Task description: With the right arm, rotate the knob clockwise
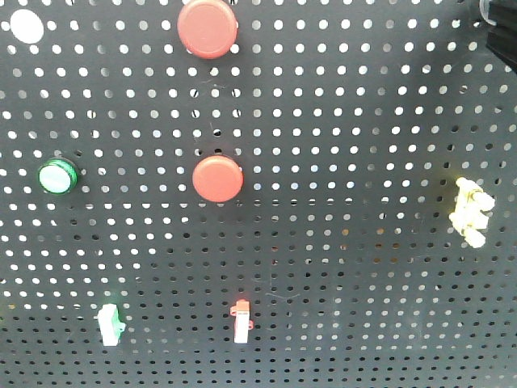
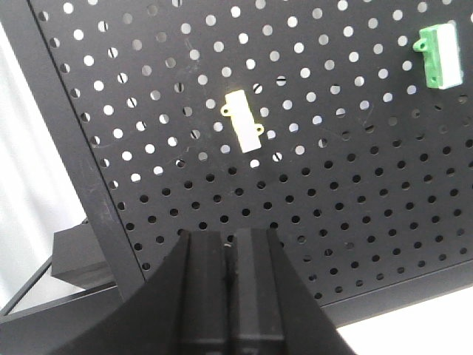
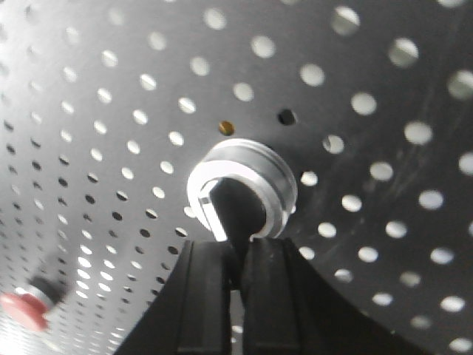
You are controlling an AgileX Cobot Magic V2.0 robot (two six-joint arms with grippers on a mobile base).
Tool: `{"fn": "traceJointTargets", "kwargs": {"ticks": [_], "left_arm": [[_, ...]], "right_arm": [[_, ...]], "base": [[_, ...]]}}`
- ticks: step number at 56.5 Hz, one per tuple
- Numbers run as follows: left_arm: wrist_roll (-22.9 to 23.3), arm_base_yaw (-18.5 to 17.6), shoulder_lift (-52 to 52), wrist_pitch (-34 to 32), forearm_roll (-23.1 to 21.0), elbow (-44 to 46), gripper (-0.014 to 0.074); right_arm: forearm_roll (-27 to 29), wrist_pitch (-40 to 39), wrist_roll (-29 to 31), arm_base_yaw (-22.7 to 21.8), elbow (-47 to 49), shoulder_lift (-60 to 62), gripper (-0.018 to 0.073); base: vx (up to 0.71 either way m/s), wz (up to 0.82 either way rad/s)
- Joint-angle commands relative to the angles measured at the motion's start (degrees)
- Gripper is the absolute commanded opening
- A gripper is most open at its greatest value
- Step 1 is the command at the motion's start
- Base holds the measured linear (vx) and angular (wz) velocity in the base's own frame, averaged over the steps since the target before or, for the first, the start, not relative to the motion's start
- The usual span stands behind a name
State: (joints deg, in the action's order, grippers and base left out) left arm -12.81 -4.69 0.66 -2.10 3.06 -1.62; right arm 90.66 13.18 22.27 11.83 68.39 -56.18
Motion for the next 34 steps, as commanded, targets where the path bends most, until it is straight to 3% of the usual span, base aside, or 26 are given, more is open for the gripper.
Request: {"fn": "traceJointTargets", "kwargs": {"ticks": [1,34], "left_arm": [[0.2,-0.4,0.9,-4.4,-0.3,-1.9,-0.0006],[0.2,-0.4,0.9,-4.4,-0.3,-1.9,-0.0006]], "right_arm": [[11.7,-2.0,-3.9,0.0,6.0,0.8,-0.0008],[11.7,-1.0,-6.3,0.0,6.0,0.8,0.0]], "base": [[0.0,0.0],[0.0,0.0]]}}
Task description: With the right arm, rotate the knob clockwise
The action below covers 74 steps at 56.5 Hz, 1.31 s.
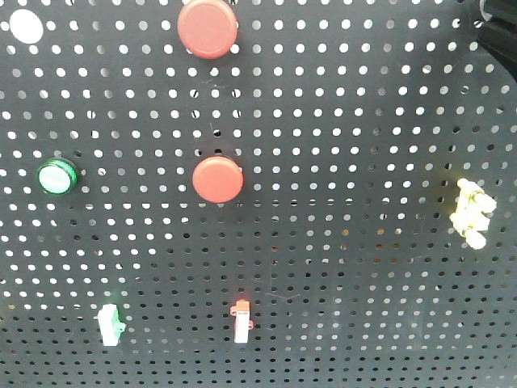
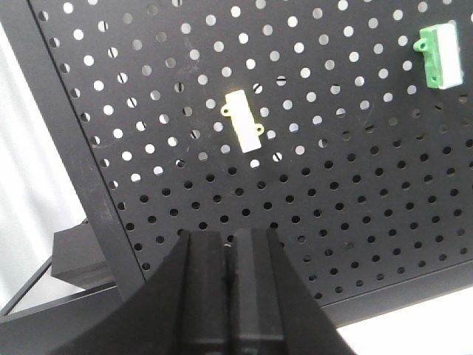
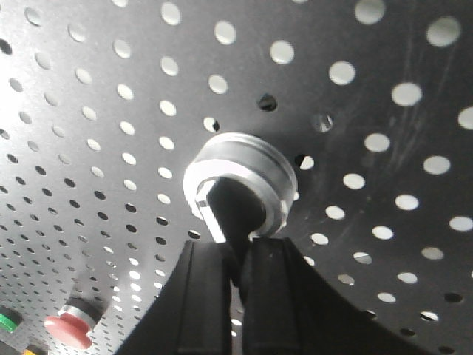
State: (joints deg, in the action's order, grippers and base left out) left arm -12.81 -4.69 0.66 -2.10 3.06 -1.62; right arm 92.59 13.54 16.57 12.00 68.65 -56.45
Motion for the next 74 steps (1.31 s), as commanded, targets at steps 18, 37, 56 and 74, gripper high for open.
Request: {"fn": "traceJointTargets", "kwargs": {"ticks": [18,37,56,74], "left_arm": [[0.2,-0.4,0.9,-4.4,-0.3,-1.9,-0.0006],[0.2,-0.4,0.9,-4.4,-0.3,-1.9,-0.0006],[0.2,-0.4,0.9,-4.4,-0.3,-1.9,-0.0006],[0.2,-0.4,0.9,-4.4,-0.3,-1.9,-0.0006]], "right_arm": [[9.7,-0.9,2.5,-0.1,5.8,1.2,0.0142],[9.7,3.3,3.9,-0.1,5.8,2.4,0.0374],[8.8,8.9,11.7,-0.1,5.8,8.1,0.0384],[-2.9,9.0,10.9,-0.1,5.8,13.8,0.0384]], "base": [[0.0,0.0],[0.0,0.0],[0.0,0.0],[0.0,0.01]]}}
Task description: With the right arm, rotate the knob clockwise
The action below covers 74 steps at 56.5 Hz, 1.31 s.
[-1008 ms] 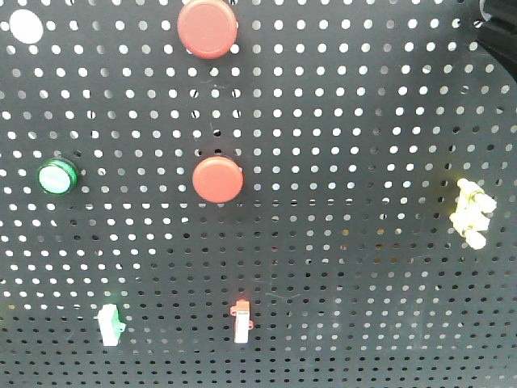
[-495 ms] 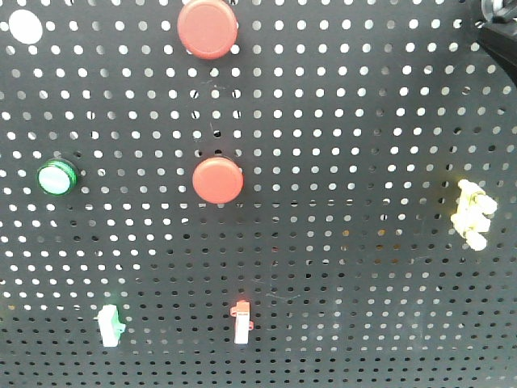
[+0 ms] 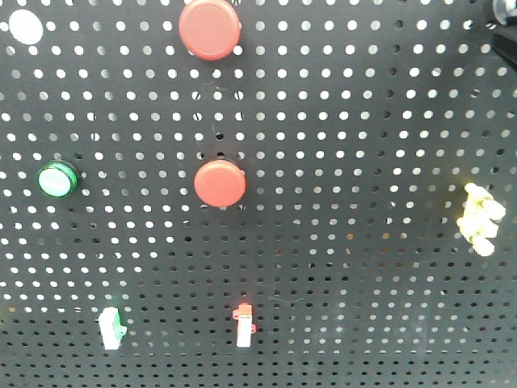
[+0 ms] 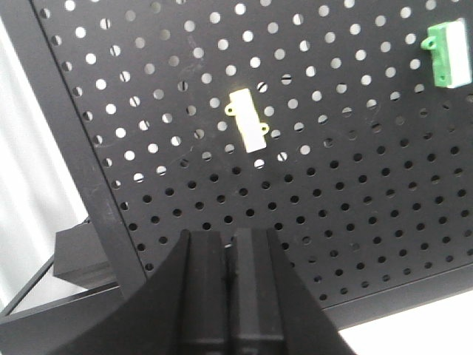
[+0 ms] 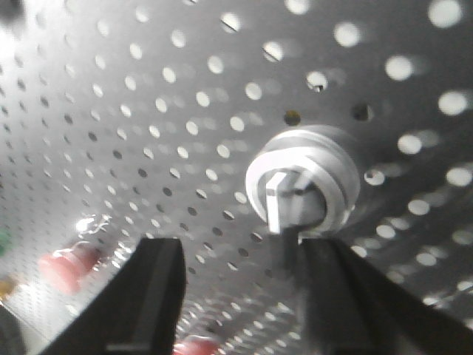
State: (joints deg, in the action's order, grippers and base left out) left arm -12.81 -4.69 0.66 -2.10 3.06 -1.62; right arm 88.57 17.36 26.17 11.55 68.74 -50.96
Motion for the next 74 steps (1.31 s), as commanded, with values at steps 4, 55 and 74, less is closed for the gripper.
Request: {"fn": "traceJointTargets", "kwargs": {"ticks": [4,55,74], "left_arm": [[0.2,-0.4,0.9,-4.4,-0.3,-1.9,-0.0006],[0.2,-0.4,0.9,-4.4,-0.3,-1.9,-0.0006],[0.2,-0.4,0.9,-4.4,-0.3,-1.9,-0.0006]], "right_arm": [[-2.7,5.3,0.5,0.3,5.7,8.9,0.0378],[-62.3,22.2,-2.9,0.3,5.6,11.8,-0.0008],[-82.4,22.1,-10.3,0.3,5.6,13.1,-0.0008]], "base": [[0.01,0.03],[0.0,0.0],[0.0,0.0]]}}
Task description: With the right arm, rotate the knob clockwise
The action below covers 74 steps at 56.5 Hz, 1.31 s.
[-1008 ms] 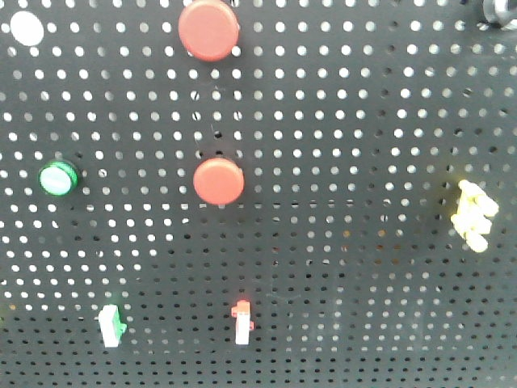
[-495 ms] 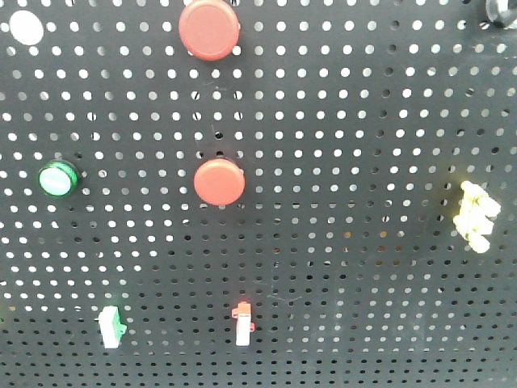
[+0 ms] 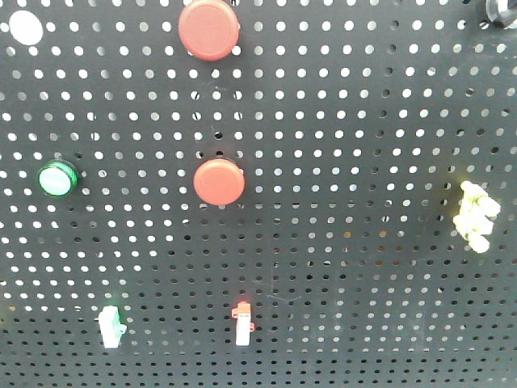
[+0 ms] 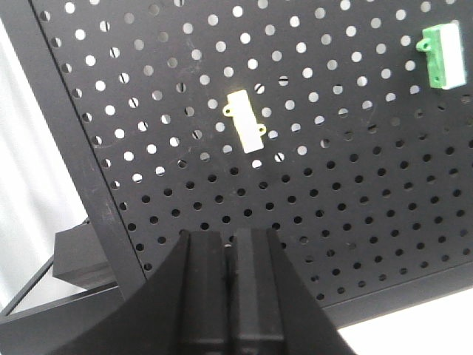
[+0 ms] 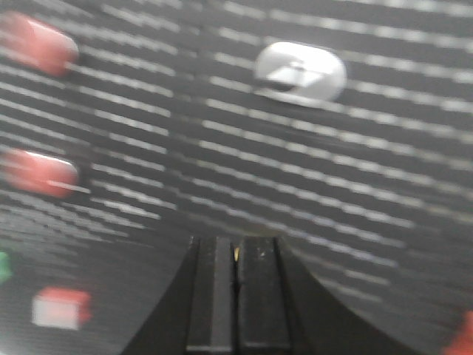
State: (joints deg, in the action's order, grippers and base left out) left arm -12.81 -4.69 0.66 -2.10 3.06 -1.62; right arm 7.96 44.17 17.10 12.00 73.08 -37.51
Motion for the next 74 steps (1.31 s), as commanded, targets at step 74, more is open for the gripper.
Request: {"fn": "traceJointTargets", "kwargs": {"ticks": [74], "left_arm": [[0.2,-0.4,0.9,-4.4,-0.3,-1.9,-0.0006]], "right_arm": [[-15.2,-37.6,-21.6,-10.6,-56.0,28.0,-0.0008]], "base": [[0.0,0.0]]}}
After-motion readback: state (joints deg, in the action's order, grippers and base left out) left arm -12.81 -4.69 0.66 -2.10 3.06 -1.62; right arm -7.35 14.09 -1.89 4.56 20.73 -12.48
